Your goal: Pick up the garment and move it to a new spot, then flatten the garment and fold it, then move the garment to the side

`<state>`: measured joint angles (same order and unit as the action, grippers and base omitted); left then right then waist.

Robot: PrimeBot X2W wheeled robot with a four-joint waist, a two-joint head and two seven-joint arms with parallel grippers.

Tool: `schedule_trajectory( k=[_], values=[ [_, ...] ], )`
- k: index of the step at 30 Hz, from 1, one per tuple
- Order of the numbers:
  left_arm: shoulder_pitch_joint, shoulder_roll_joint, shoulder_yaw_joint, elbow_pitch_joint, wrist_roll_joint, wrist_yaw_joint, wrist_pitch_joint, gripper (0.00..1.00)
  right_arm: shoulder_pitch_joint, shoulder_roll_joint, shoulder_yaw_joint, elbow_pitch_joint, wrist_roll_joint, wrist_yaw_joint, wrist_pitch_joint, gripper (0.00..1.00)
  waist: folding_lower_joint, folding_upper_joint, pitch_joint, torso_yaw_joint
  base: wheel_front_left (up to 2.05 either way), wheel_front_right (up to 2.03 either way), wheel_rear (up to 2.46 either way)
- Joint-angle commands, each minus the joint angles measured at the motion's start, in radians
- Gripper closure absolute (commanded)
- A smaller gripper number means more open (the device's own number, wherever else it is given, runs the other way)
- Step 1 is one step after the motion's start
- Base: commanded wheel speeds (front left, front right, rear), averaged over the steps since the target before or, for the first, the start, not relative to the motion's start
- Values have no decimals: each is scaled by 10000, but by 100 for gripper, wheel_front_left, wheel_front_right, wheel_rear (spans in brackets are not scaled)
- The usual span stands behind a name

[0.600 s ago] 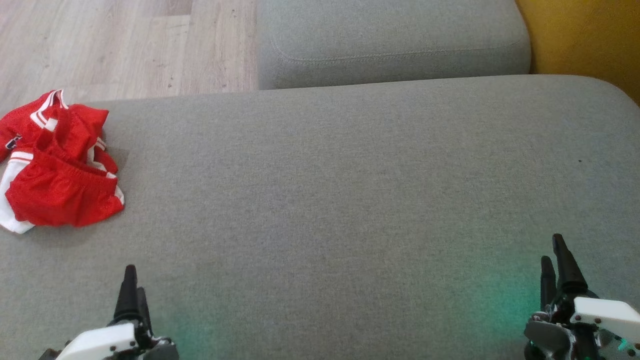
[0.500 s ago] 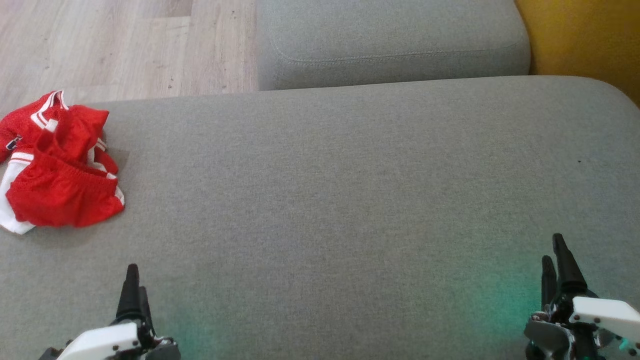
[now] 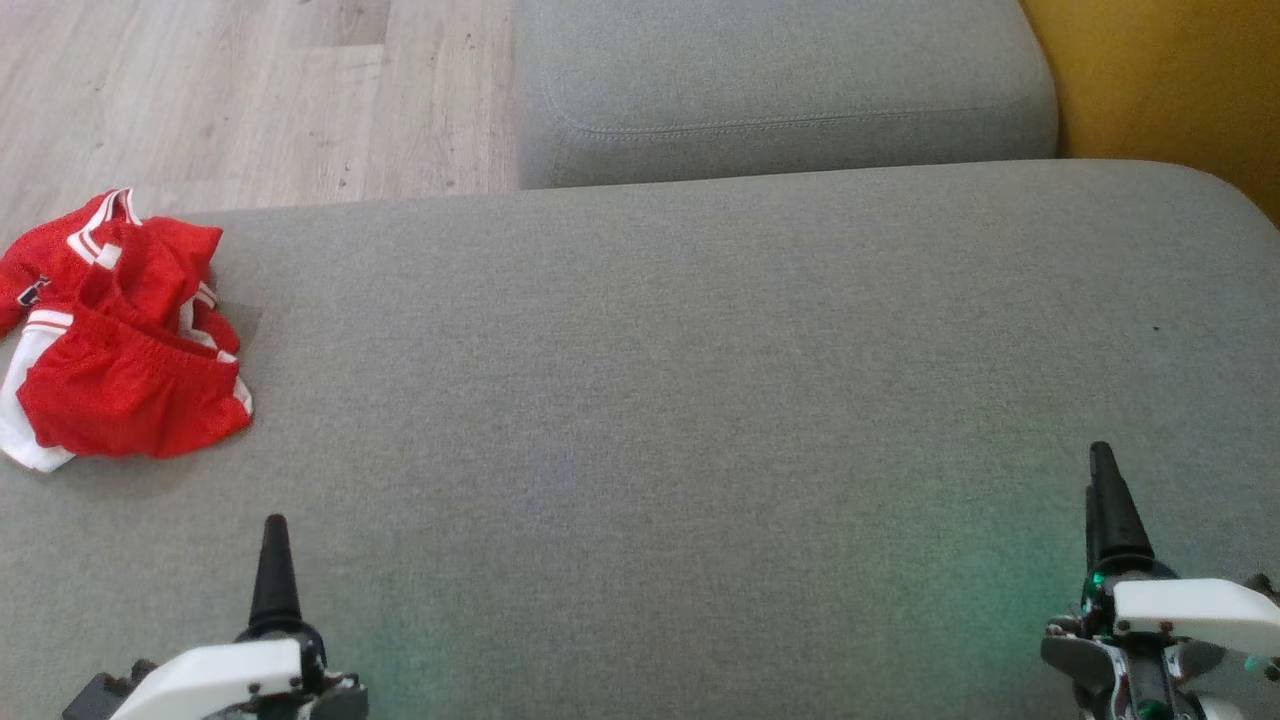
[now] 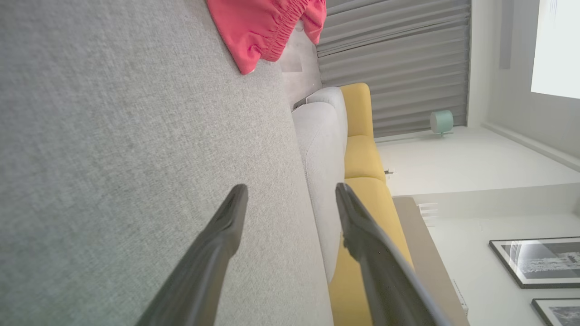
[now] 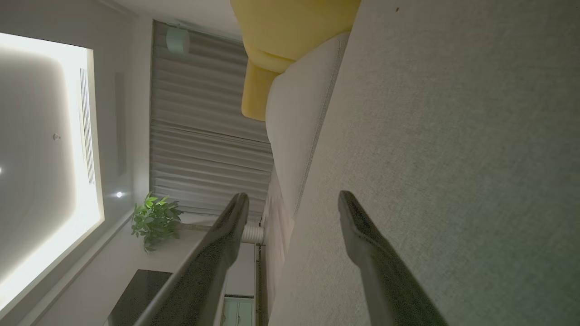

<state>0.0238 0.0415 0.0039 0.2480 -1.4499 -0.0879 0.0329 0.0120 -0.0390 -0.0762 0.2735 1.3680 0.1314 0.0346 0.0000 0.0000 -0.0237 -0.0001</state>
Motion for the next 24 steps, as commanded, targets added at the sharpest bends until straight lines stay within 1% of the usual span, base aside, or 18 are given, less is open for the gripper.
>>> schedule_trajectory(
  k=[1, 8, 10, 13, 17, 24],
  values=[
    [-205, 48, 2, -461, 327, 32, -108, 0, -164, -53, 129, -450, -426, -2, -143, 0, 0, 0, -13, 1, 0, 0, 0],
    [-93, 51, -189, -606, 1255, 93, -286, 0, -86, -56, 374, -606, -1483, -2, -319, 0, 0, 0, -52, 0, 0, 0, 0],
    [-29, 52, -286, -624, 1789, 113, -375, 0, -41, -58, 508, -619, -2018, -2, -408, 0, 0, 0, -70, 4, 0, 0, 0],
    [32, 53, -363, -643, 2319, 140, -464, 0, 4, -60, 629, -616, -2525, -2, -497, 0, 0, 0, -87, 13, 0, 0, 0],
    [114, 96, -464, -617, 3129, 182, -583, 0, 44, -63, 776, -611, -3081, -3, -615, 0, 0, 0, -109, 25, 0, 0, 0],
    [257, 105, -581, -634, 4232, 240, -791, 0, 100, -67, 998, -656, -4005, -3, -821, 0, 0, 0, -153, 43, 0, 0, 0]
  ],
)
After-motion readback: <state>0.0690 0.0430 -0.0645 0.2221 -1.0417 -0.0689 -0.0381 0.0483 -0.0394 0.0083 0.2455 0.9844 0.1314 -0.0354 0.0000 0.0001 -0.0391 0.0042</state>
